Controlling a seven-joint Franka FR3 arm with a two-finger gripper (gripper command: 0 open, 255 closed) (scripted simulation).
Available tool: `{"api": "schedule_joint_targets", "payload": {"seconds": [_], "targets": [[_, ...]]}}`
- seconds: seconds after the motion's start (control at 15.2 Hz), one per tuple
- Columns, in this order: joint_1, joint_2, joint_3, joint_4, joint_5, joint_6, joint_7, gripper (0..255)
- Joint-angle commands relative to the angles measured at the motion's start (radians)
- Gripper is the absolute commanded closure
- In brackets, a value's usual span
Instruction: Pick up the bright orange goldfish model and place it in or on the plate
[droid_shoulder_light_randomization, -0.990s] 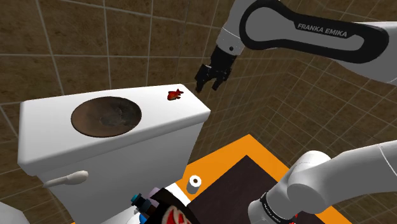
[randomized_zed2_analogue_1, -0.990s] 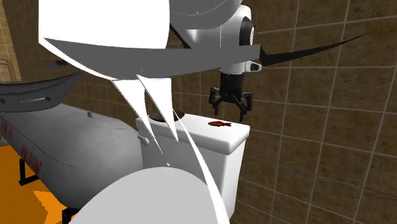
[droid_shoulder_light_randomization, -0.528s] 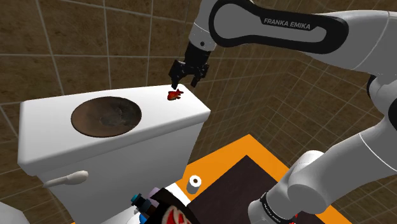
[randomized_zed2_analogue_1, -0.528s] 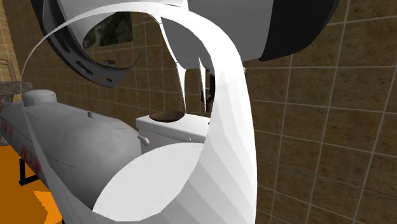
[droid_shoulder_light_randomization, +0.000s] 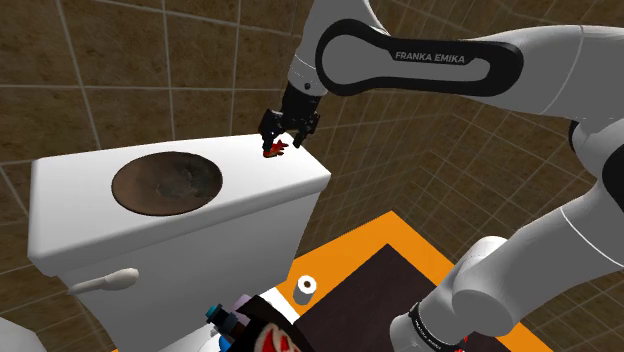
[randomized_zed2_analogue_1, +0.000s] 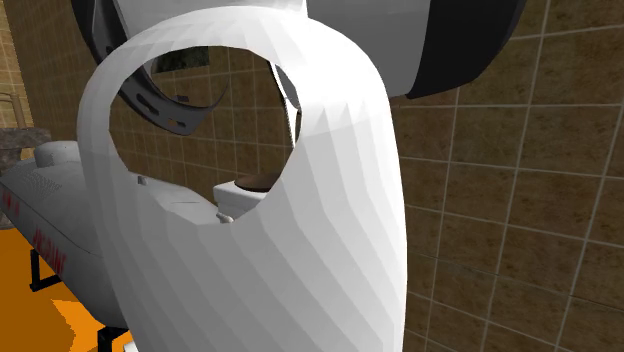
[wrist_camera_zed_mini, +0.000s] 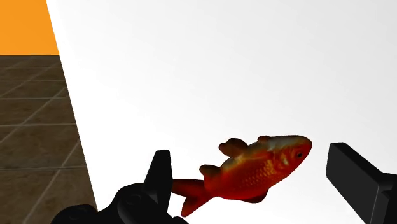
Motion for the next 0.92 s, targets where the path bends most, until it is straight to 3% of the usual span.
{"api": "schedule_joint_targets", "payload": {"seconds": [0.0,0.4,0.46,0.86], "targets": [[0.000,0.001,0.001,-0.005,0.000,0.007,0.001,0],[0.000,0.001,0.001,-0.005,0.000,0.007,0.001,0],[0.000,0.001,0.001,-0.005,0.000,0.007,0.001,255],[0.000,0.003,0.001,-0.005,-0.001,0.007,0.001,255]]}}
